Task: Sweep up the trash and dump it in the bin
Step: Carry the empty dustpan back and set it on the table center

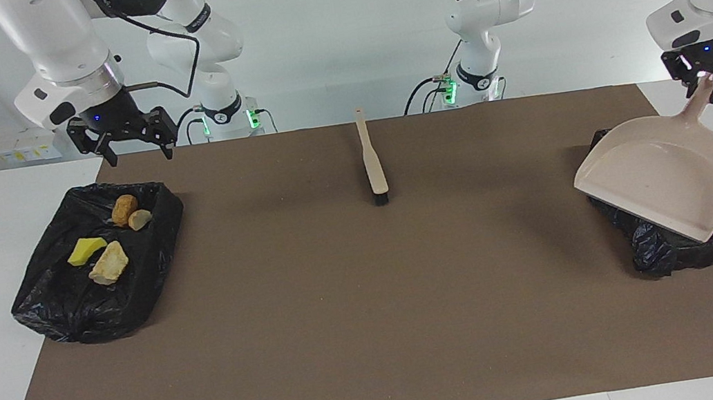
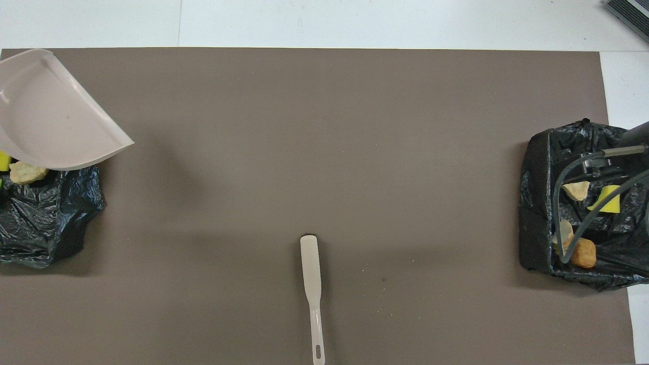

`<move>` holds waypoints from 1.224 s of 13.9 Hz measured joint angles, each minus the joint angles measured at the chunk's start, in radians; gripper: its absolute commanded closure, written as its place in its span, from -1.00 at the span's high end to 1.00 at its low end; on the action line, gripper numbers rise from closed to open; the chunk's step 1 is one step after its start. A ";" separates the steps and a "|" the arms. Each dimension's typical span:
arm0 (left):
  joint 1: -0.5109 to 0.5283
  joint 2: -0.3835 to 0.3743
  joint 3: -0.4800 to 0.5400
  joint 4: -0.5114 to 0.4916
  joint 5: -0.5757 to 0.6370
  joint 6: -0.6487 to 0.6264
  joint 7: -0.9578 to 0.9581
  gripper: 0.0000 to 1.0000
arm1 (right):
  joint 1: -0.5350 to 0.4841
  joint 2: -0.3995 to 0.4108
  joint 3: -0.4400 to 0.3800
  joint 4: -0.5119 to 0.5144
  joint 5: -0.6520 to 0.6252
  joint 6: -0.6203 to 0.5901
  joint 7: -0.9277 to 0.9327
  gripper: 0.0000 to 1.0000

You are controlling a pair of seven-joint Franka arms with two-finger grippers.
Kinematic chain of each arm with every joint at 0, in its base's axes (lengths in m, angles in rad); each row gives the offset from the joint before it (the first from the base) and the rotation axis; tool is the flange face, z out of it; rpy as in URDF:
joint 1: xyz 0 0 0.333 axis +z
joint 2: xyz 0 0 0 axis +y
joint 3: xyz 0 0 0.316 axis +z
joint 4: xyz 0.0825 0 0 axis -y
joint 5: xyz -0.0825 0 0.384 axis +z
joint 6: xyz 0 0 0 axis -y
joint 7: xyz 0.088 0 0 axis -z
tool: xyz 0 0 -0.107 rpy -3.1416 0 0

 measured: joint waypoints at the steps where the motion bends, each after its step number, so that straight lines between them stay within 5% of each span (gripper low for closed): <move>1: -0.017 0.000 -0.032 -0.006 -0.031 -0.004 -0.132 -1.00 | 0.000 -0.010 0.000 -0.015 0.000 0.001 -0.002 1.00; 9: -0.300 0.025 -0.067 -0.088 -0.203 0.121 -0.872 -1.00 | 0.001 -0.044 0.017 -0.054 0.061 0.003 0.009 1.00; 17: -0.481 0.232 -0.067 -0.095 -0.295 0.369 -1.205 -1.00 | -0.008 -0.045 0.012 -0.059 0.075 0.021 0.030 1.00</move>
